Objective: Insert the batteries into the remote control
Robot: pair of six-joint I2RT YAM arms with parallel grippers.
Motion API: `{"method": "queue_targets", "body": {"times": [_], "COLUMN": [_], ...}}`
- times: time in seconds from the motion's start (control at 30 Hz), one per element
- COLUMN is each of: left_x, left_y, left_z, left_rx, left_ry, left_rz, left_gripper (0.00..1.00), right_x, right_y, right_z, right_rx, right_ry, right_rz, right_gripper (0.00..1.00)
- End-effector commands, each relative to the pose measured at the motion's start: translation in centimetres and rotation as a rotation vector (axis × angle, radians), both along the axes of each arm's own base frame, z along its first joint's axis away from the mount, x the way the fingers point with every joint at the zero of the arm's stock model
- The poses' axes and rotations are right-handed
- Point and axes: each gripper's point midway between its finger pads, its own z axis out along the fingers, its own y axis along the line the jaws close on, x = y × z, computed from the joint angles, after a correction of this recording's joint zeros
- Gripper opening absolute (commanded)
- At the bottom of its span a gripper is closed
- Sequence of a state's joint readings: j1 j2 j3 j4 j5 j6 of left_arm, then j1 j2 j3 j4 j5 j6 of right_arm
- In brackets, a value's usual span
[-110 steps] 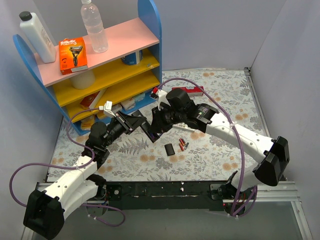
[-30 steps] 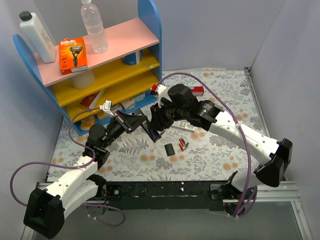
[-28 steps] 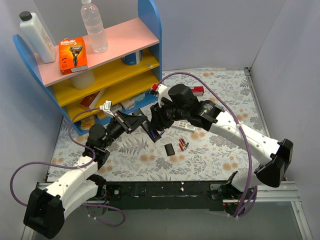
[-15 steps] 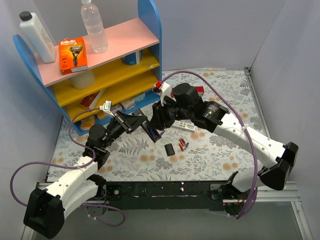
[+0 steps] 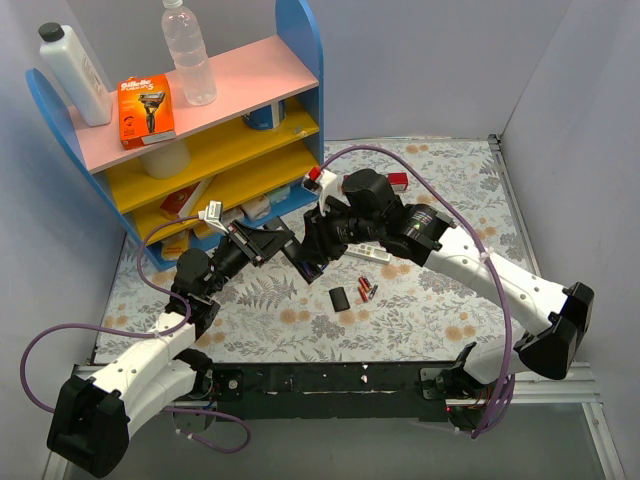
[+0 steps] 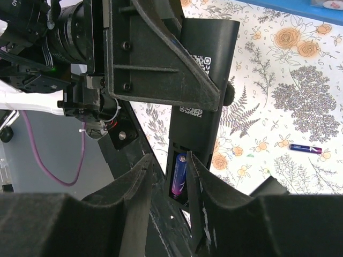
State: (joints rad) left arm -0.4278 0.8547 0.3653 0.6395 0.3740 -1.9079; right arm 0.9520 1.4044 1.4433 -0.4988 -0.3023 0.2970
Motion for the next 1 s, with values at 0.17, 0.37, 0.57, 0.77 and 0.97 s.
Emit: {"method": "queue_targets", "body": {"times": [0.17, 0.37, 0.57, 0.77, 0.97], "left_x": [-0.18, -0.16, -0.13, -0.18, -0.31], "left_y": [0.06, 0.03, -0.01, -0.06, -0.13], "left_z": [1.45, 1.49, 1.48, 1.43, 1.69], "left_rx": [-0.025, -0.025, -0.026, -0.024, -0.026], "left_ry": [-0.045, -0.047, -0.048, -0.048, -0.057], "left_rz": [0.004, 0.002, -0.001, -0.004, -0.011], "left_gripper": [0.00, 0.00, 0.00, 0.00, 0.00], "right_x": [-0.59, -0.69, -0.82, -0.74, -0.78], "right_y": [0.73, 0.96, 1.14, 1.18, 1.18], "right_z": [-0.03, 0.00, -0.28, -0.15, -0.32], "right_rx": [0.006, 0.008, 0.003, 0.004, -0.004], "right_ry": [0.015, 0.017, 0.020, 0.012, 0.011], "right_rz": [0.034, 0.046, 0.057, 0.055, 0.060], "right_gripper": [0.37, 0.36, 0.36, 0.36, 0.36]}}
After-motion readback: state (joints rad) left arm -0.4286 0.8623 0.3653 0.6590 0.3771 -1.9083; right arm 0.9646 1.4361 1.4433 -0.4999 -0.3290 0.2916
